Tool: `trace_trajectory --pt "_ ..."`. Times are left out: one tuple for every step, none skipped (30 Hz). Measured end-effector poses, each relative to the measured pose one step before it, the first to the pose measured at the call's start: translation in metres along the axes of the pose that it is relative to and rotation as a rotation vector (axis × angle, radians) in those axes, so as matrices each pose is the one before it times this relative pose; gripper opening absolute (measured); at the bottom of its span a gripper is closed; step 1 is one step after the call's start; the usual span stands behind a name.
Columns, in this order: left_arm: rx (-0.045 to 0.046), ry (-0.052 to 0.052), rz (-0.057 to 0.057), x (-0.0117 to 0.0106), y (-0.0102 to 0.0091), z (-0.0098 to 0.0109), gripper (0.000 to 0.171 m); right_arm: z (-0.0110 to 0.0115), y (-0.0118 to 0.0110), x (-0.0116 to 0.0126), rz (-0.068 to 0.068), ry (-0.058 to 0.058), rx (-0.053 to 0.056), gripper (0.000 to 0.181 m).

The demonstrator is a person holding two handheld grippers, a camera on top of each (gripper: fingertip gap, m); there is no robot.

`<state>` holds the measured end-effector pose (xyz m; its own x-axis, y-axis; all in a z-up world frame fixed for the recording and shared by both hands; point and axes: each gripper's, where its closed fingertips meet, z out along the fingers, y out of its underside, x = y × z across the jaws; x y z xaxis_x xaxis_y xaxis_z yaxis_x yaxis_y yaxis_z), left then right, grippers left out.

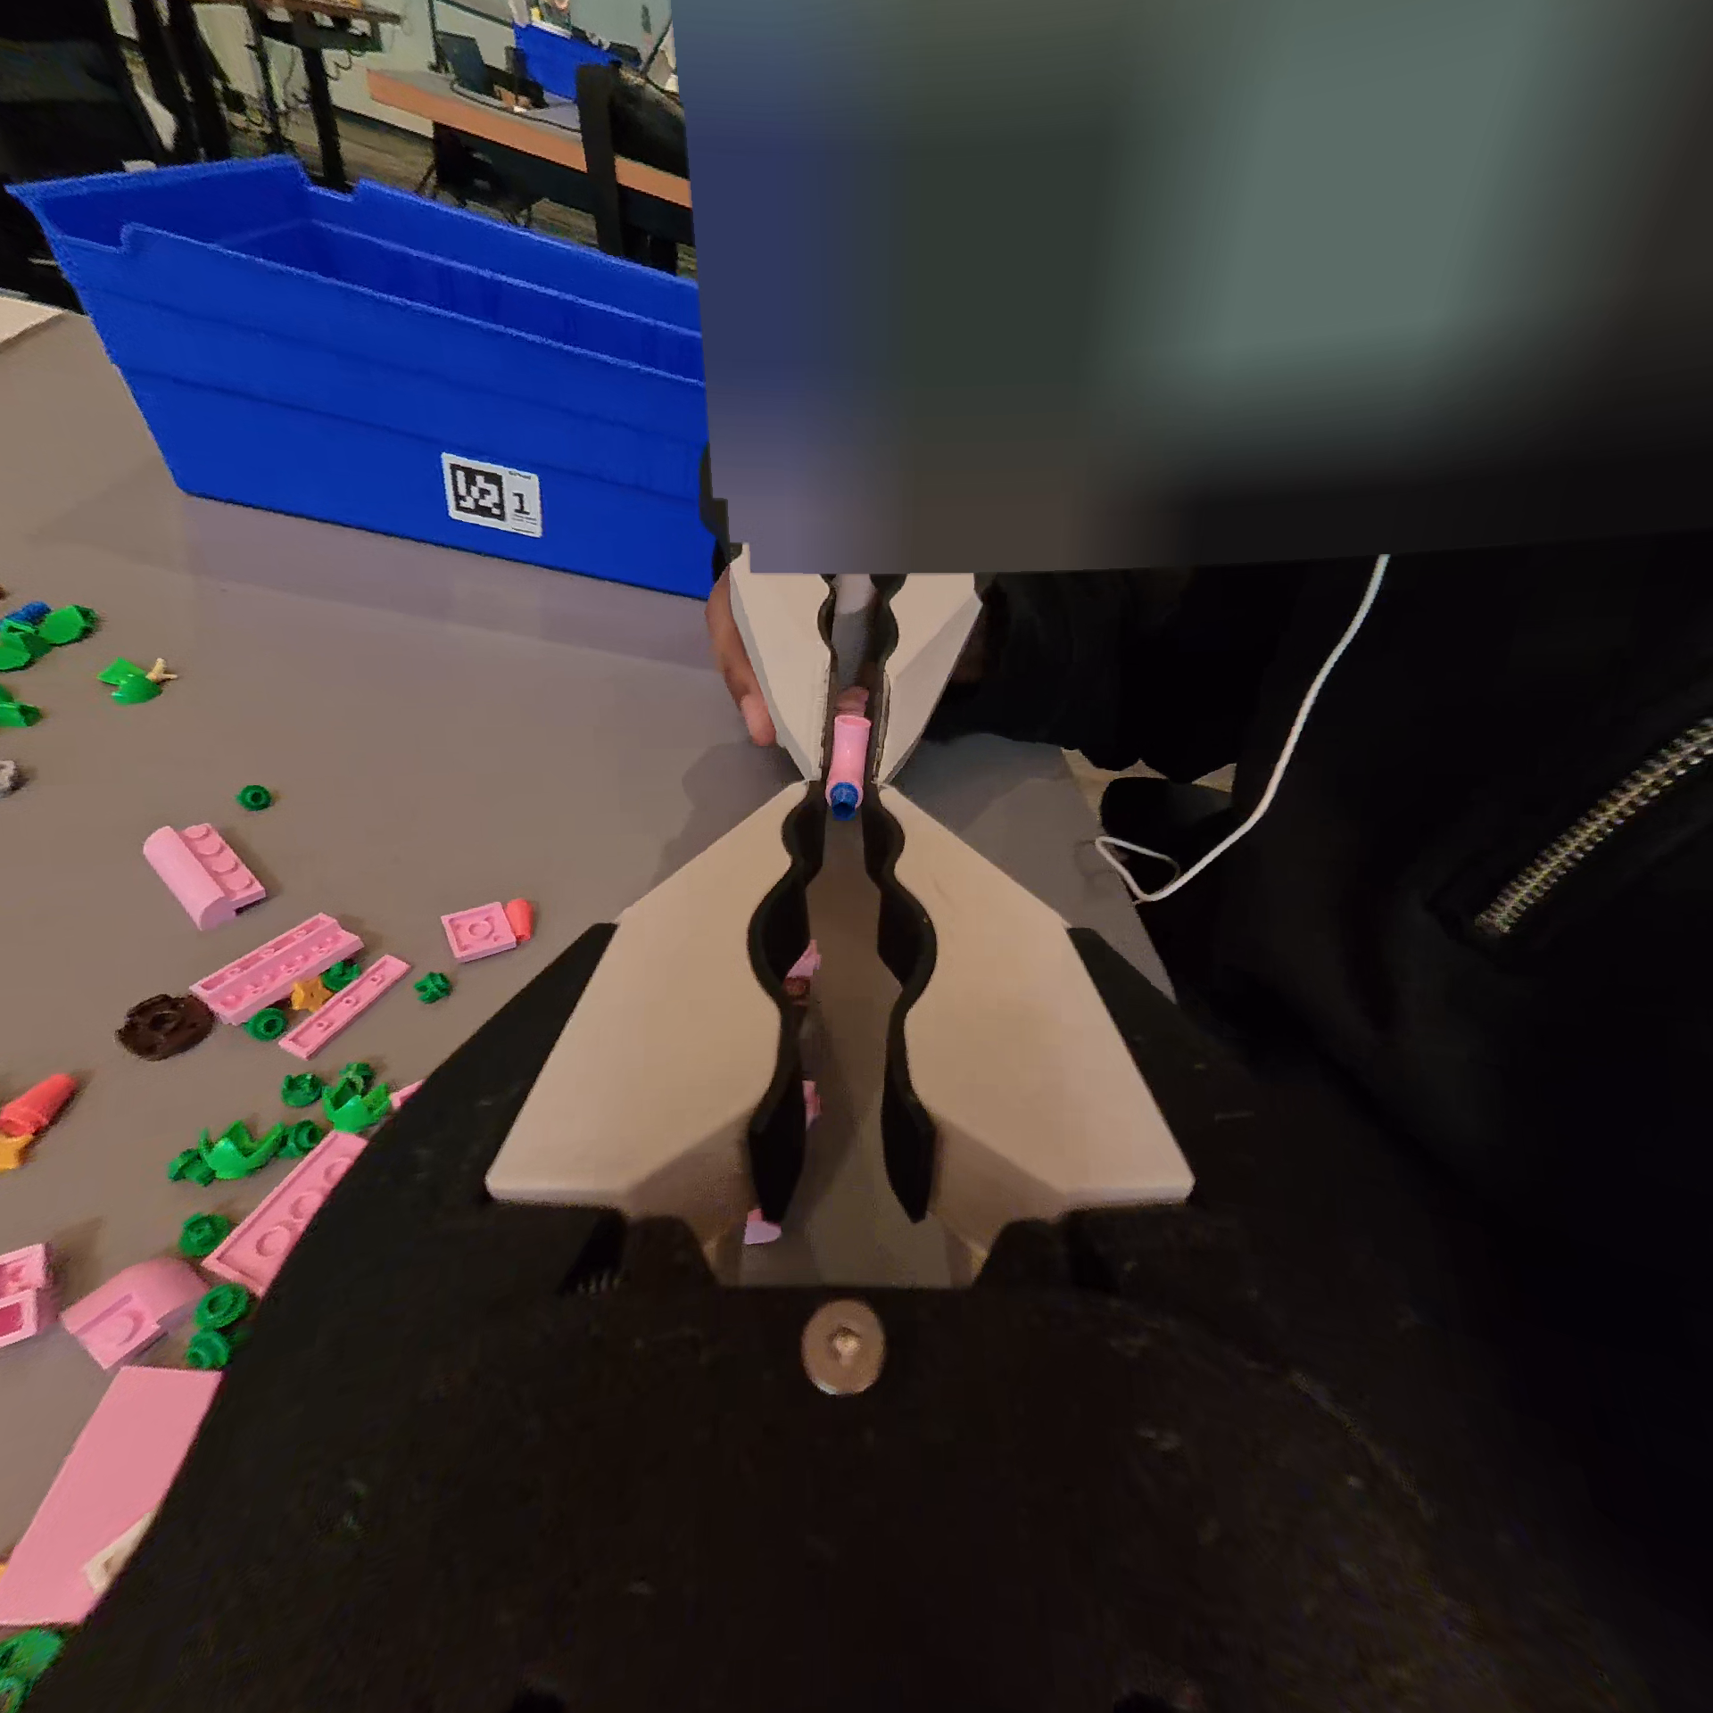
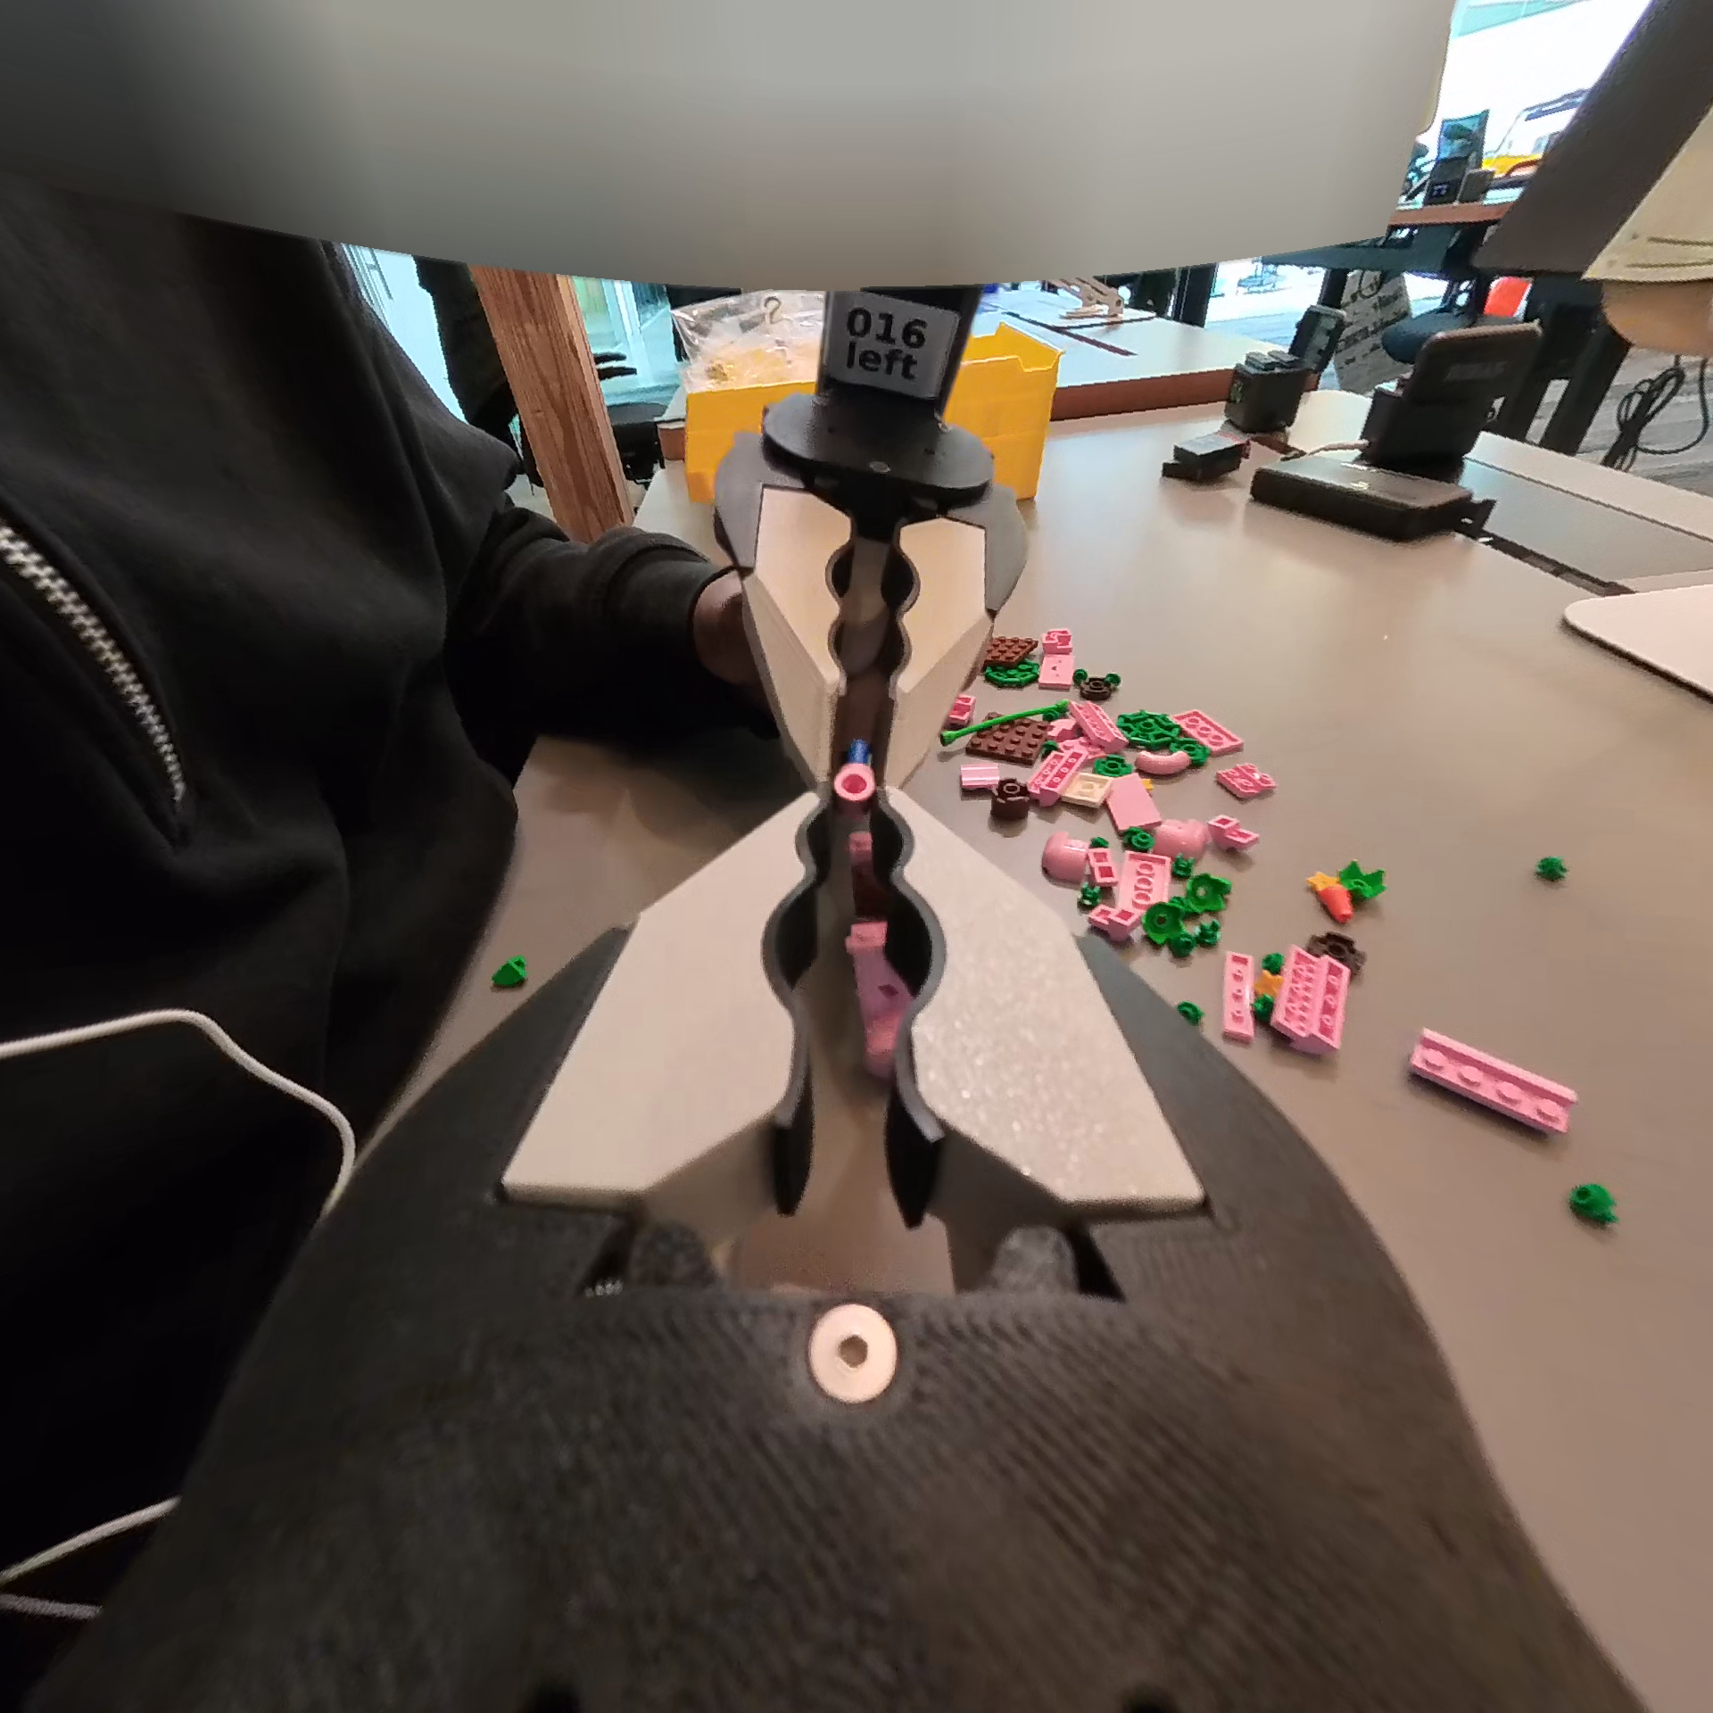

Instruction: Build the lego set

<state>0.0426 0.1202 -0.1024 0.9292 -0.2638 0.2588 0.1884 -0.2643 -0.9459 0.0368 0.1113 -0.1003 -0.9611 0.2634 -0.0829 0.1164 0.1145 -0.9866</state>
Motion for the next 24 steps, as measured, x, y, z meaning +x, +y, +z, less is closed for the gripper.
trace_trajectory --pt "-0.01080 -0.0197 0.0149 -0.00181 0.00123 0.00045 0.006 -0.00010 0.00007 0.00104 -0.0057 0.0081 -0.0033 0.006" --pt "-0.02630 -0.0301 0.0183 -0.00379 0.00354 0.00072 0.016 -0.00044 -0.00026 0.00112 -0.0030 0.0075 -0.0005 0.005" --pt "-0.03778 -0.0345 0.0226 -0.00466 0.00552 0.00102 0.027 -0.00106 -0.00032 0.00216 0.0001 0.0118 -0.0013 0.006" --pt "-0.04329 -0.0305 0.0247 -0.00381 0.00648 0.00120 0.034 -0.00190 0.00030 0.00391 0.0011 0.0189 -0.0048 0.005" --pt "-0.04792 -0.0213 0.0231 -0.00222 0.00709 0.00181 0.039 -0.00257 0.00133 0.00458 0.0027 0.0201 -0.0115 0.005" --pt "-0.05276 -0.0166 0.0148 -0.00110 0.00755 0.00218 0.040 -0.00289 0.00148 0.00488 0.0045 0.0196 -0.0115 0.005" --pt "-0.05220 -0.0054 0.0127 0.00070 0.00723 0.00272 0.040 -0.00277 0.00214 0.00431 0.0064 0.0147 -0.0128 0.005" --pt "-0.04965 0.0082 0.0157 0.00307 0.00692 0.00313 0.040 -0.00232 0.00392 0.00351 0.0096 0.0071 -0.0239 0.005" --pt "-0.04575 0.0003 0.0125 0.00196 0.00641 0.00391 0.040 -0.00164 0.00551 0.00304 0.0099 0.0047 -0.0332 0.005" --pt "-0.04367 -0.0040 0.0111 0.00129 0.00598 0.00405 0.040 -0.00106 0.00573 0.00234 0.0089 0.0035 -0.0336 0.005" --pt "-0.03827 -0.0064 0.0124 0.00069 0.00513 0.00393 0.040 -0.00011 0.00494 0.00070 0.0121 -0.0049 -0.0278 0.005" --pt "-0.03256 -0.0098 0.0134 -0.00011 0.00442 0.00336 0.040 0.00101 0.00305 -0.00170 0.0166 -0.0172 -0.0167 0.005" --pt "-0.02866 -0.0110 0.0103 -0.00080 0.00412 0.00260 0.037 0.00220 0.00268 -0.00341 0.0173 -0.0243 -0.0133 0.005" --pt "-0.02288 -0.0063 0.0053 -0.00083 0.00355 0.00183 0.036 0.00329 0.00434 -0.00327 0.0121 -0.0213 -0.0241 0.005" --pt "-0.01161 0.0008 -0.0006 -0.00017 0.00234 0.00132 0.034 0.00378 0.00601 -0.00198 0.0024 -0.0109 -0.0343 0.005" --pt "-0.00399 0.0114 -0.0053 0.00084 0.00149 0.00060 0.029 0.00368 0.00602 -0.00138 -0.0049 -0.0046 -0.0363 0.005" --pt "0.00191 0.0121 -0.0077 0.00073 0.00062 0.00001 0.024 0.00340 0.00536 -0.00083 -0.0077 -0.0011 -0.0326 0.005" --pt "0.00912 0.0051 -0.0062 -0.00028 -0.00048 -0.00070 0.018 0.00323 0.00484 -0.00107 -0.0091 -0.0030 -0.0294 0.006" --pt "0.01133 0.0031 -0.0033 -0.00036 -0.00086 -0.00106 0.015 0.00248 0.00391 -0.00122 -0.0089 -0.0045 -0.0234 0.006" --pt "0.00910 0.0008 -0.0066 -0.00078 -0.00073 -0.00063 0.014 0.00171 0.00257 -0.00154 -0.0070 -0.0071 -0.0185 0.006" --pt "0.00422 0.0053 -0.0067 -0.00001 -0.00005 0.00005 0.014 0.00090 0.00145 -0.00206 -0.0089 -0.0094 -0.0104 0.006" --pt "0.00469 0.0090 -0.0059 0.00056 -0.00034 0.00046 0.014 0.00052 0.00074 -0.00154 -0.0092 -0.0060 -0.0058 0.006" --pt "0.00359 0.0116 -0.0035 0.00135 -0.00046 0.00028 0.014 0.00063 0.00082 -0.00113 -0.0109 -0.0033 -0.0061 0.006" --pt "0.00182 0.0057 -0.0019 0.00059 -0.00037 0.00021 0.014 0.00078 0.00141 -0.00115 -0.0115 -0.0034 -0.0097 0.006"
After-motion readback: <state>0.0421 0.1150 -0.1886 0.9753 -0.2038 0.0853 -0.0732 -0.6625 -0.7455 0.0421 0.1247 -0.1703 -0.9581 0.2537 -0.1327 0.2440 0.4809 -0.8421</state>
